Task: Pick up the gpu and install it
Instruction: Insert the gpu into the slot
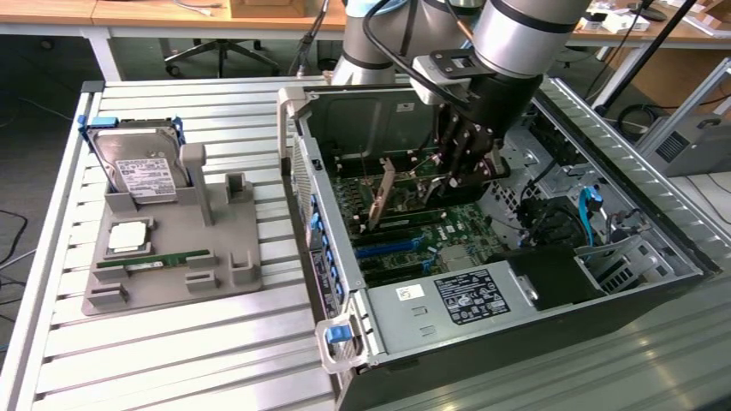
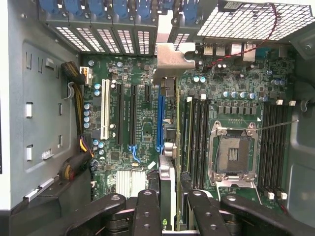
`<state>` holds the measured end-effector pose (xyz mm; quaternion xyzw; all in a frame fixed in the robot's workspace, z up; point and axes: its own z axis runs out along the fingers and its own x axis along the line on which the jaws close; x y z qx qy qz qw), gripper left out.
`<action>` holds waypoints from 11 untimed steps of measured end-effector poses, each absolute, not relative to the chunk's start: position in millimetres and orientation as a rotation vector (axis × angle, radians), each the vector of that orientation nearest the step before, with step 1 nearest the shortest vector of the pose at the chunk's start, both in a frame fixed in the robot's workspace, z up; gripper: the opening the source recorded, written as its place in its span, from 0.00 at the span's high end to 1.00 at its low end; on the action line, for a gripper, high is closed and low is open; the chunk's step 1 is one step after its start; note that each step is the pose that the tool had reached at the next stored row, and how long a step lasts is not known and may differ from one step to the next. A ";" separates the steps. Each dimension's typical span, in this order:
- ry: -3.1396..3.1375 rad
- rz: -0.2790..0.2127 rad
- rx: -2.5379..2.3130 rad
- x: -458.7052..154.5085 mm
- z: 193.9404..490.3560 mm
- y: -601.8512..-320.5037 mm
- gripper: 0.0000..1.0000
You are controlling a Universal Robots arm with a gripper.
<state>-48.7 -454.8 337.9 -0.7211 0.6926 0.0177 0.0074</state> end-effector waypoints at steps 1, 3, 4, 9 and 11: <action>2.166 0.055 -2.255 -48.9 337.9 -454.8 0.73; 2.166 0.055 -2.255 -48.9 337.8 -454.8 0.73; 2.166 0.055 -2.255 -48.9 337.8 -454.8 0.73; 2.166 0.055 -2.255 -50.9 337.7 -454.8 0.73; 2.166 0.055 -2.255 -52.2 337.2 -455.4 0.73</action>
